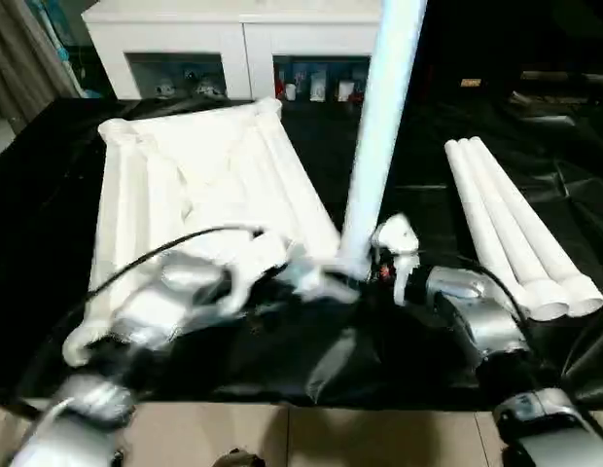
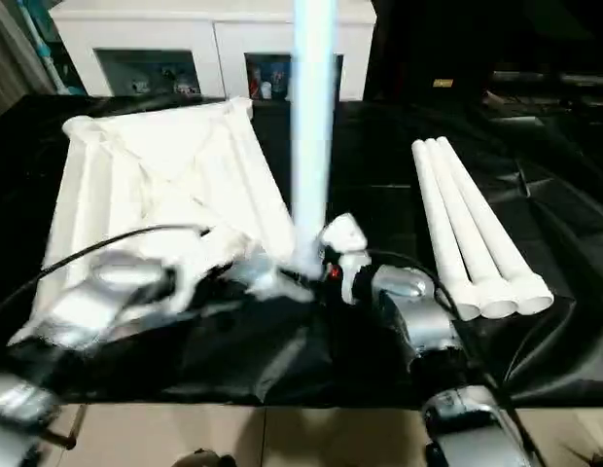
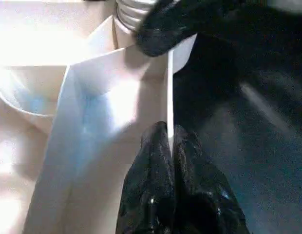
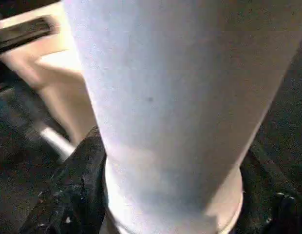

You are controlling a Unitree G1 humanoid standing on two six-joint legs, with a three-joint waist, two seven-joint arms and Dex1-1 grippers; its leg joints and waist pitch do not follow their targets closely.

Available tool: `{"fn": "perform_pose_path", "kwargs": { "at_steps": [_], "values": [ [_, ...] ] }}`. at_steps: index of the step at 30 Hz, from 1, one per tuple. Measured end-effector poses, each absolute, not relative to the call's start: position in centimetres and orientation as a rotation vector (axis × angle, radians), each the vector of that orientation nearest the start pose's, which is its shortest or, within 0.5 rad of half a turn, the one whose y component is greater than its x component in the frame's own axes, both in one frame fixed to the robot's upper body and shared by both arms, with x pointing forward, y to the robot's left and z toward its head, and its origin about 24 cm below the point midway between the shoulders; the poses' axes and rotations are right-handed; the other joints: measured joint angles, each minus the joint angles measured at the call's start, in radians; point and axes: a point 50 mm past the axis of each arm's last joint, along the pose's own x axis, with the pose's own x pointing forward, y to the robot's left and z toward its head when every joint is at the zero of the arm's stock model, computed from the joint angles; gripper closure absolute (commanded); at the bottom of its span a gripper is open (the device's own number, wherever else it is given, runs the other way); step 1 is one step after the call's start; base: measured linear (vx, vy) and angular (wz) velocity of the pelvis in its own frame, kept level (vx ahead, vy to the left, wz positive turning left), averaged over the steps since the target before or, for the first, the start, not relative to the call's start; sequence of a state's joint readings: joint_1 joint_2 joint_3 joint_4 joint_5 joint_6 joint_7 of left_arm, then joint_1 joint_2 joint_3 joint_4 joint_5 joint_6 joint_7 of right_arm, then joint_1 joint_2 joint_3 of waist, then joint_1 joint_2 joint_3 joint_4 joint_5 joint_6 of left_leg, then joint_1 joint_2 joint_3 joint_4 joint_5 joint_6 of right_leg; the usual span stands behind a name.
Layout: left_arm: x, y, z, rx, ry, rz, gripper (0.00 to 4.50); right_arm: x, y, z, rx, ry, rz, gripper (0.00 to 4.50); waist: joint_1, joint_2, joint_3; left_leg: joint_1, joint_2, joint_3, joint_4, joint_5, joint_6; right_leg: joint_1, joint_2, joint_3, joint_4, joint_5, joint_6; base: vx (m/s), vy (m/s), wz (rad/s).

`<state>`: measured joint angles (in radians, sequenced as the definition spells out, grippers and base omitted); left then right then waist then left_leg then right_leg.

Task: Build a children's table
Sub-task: Rotate leg to tighten

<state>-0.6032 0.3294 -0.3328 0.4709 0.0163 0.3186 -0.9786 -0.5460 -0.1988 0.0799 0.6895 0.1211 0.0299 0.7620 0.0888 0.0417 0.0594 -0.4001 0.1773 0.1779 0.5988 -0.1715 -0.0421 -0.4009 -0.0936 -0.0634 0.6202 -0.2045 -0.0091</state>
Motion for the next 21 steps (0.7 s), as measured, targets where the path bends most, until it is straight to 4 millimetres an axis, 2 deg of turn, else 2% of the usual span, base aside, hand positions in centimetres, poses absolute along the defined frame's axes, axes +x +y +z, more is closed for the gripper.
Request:
{"fn": "perform_pose_path", "kwargs": {
  "at_steps": [5,7,12,18,19,21],
  "values": [
    [33.9,8.6,5.5,0.387,0.471,-1.035,4.50,34.5,-12.5,3.6,-0.025,0.240,0.565,1.76,0.001,0.000,0.000,0.001,0.000,0.003,-0.001,0.000,0.000,0.003,0.000,0.002,-0.001,0.002,-0.002,0.000,0.000,0.00],
    [34.6,7.0,5.5,0.386,0.472,-0.972,4.50,35.4,-12.1,3.7,-0.001,0.249,0.397,1.76,0.001,0.001,0.000,0.001,-0.001,0.003,-0.001,0.000,0.000,0.005,0.000,0.003,-0.003,0.003,-0.002,0.000,0.000,0.00],
    [35.0,4.9,5.5,0.382,0.469,-0.923,4.50,36.1,-11.8,3.8,0.027,0.263,0.188,1.76,0.001,0.002,-0.001,0.001,-0.001,0.003,-0.002,0.001,0.000,0.008,-0.001,0.003,-0.009,0.005,-0.001,0.000,0.000,0.00],
    [35.2,4.5,5.5,0.398,0.449,-0.929,4.50,36.4,-11.6,3.9,0.035,0.259,0.135,1.76,0.001,0.003,-0.002,0.001,-0.001,0.003,-0.002,0.001,0.001,0.010,-0.001,0.002,-0.009,0.006,-0.001,0.000,0.000,0.00],
    [35.2,4.5,5.5,0.400,0.446,-0.930,4.50,36.4,-11.6,3.9,0.036,0.254,0.134,1.20,0.001,0.003,-0.002,0.001,-0.001,0.003,-0.002,0.001,0.001,0.010,-0.001,0.002,-0.009,0.006,-0.001,0.000,0.000,0.00],
    [35.2,4.5,5.5,0.403,0.439,-0.930,4.50,36.4,-11.5,3.9,0.059,0.245,0.139,1.20,0.000,0.003,-0.002,0.001,-0.001,0.003,-0.003,0.001,0.001,0.010,-0.001,0.002,-0.009,0.006,-0.001,0.000,0.000,0.00]
  ]
}}
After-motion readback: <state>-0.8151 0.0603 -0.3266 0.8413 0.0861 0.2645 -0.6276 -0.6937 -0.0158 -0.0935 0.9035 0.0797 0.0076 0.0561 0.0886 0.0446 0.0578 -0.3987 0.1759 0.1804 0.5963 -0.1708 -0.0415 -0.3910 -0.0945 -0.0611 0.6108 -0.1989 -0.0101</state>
